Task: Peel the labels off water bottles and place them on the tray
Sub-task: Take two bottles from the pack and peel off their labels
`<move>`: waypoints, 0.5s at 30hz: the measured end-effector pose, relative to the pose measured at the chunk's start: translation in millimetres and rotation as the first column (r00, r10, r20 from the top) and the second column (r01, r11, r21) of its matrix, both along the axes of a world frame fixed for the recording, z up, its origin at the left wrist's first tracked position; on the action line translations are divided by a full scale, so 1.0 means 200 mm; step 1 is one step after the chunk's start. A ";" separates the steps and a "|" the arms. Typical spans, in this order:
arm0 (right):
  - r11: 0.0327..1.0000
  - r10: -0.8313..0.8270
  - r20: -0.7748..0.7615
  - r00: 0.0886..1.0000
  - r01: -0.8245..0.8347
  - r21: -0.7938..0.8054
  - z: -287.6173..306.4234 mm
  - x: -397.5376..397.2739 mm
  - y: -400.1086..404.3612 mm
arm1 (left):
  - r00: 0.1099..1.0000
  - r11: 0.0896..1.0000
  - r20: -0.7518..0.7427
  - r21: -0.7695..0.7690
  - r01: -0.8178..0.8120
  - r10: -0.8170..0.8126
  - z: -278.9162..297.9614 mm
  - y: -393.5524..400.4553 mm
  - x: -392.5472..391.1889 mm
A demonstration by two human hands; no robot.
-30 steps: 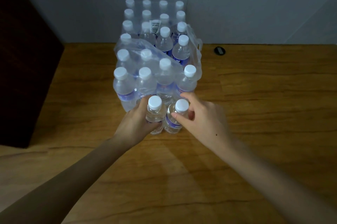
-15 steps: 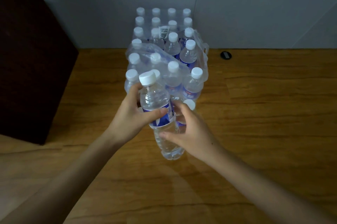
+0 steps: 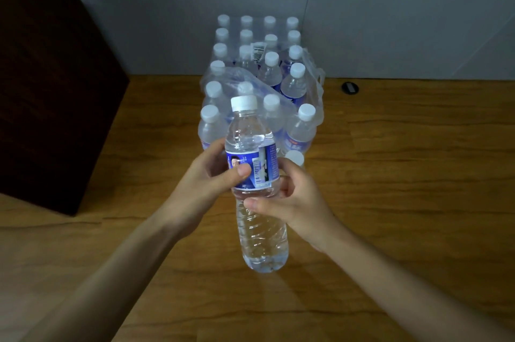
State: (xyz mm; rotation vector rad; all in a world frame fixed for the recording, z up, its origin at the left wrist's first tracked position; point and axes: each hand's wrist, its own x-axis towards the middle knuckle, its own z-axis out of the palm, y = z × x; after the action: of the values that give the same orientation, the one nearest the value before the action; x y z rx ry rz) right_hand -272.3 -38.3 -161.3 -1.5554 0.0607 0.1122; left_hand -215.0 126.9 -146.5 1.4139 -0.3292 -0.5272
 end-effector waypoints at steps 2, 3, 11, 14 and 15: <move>1.000 -0.007 0.004 1.000 0.007 -0.020 0.00 0.00 0.00 | 0.999 0.999 -0.023 -0.015 0.033 -0.033 -0.03 0.01 -0.04; 1.000 -0.005 -0.004 1.000 0.005 -0.023 0.00 0.00 0.00 | 0.997 0.999 -0.055 -0.014 0.046 -0.047 -0.04 0.01 -0.06; 0.998 0.057 -0.047 0.997 -0.057 0.004 0.00 -0.01 0.06 | 0.979 0.992 -0.169 -0.072 0.101 -0.112 -0.07 0.05 -0.10; 0.985 0.139 -0.034 0.990 -0.142 -0.096 0.04 0.03 0.03 | 0.988 0.998 -0.148 -0.033 0.047 -0.051 -0.05 0.06 -0.09; 0.979 0.141 -0.023 0.990 -0.143 -0.142 0.06 0.04 0.01 | 0.992 1.000 -0.125 -0.014 0.020 -0.022 -0.04 0.06 -0.09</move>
State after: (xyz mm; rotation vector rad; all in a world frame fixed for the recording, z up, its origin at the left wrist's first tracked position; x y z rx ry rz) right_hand -265.0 -35.3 -149.6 -1.7026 -0.0331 0.2352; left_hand -232.9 138.1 -154.8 1.3592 -0.2466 -0.6270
